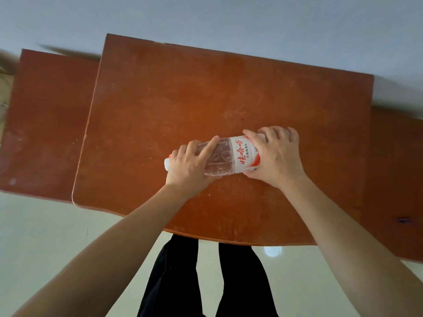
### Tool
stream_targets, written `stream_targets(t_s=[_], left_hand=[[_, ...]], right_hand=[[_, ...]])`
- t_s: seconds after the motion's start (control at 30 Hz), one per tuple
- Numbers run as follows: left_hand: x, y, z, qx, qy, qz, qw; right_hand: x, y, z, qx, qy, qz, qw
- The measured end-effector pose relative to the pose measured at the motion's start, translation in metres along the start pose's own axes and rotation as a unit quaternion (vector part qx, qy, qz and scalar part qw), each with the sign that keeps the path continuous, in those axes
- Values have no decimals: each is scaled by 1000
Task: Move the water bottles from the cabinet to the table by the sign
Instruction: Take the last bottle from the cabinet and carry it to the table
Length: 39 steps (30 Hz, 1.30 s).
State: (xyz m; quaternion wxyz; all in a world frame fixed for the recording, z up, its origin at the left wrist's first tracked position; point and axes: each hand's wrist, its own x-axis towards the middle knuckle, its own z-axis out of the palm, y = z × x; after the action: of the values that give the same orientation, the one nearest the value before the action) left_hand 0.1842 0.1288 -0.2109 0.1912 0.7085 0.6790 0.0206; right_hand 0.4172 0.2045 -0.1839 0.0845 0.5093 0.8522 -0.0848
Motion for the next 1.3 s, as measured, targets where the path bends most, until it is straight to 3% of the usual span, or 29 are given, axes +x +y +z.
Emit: stream_targets(t_s=[0.17, 0.27, 0.47, 0.6, 0.83, 0.97, 1.3], left_hand=[[-31, 18, -13, 22, -27, -34, 999], [-65, 26, -30, 34, -3, -50, 998], [-137, 24, -122, 59, 175, -184, 966], [-188, 4, -194, 104, 310, -246, 912], [-342, -53, -307, 226, 479, -310, 789], [-476, -96, -344, 278, 523, -351, 725], [-802, -179, -361, 369, 532, -483, 590]], right_hand=[[-29, -17, 0, 23, -2, 4, 1000], [-44, -33, -12, 55, -10, -20, 998], [-19, -94, -104, 85, 142, -196, 966], [-2, -166, -187, 91, 271, -310, 907], [-53, -339, -306, 97, 394, -409, 817], [-111, -473, -338, 129, 434, -477, 753], [-293, -787, -348, 179, 444, -612, 629]])
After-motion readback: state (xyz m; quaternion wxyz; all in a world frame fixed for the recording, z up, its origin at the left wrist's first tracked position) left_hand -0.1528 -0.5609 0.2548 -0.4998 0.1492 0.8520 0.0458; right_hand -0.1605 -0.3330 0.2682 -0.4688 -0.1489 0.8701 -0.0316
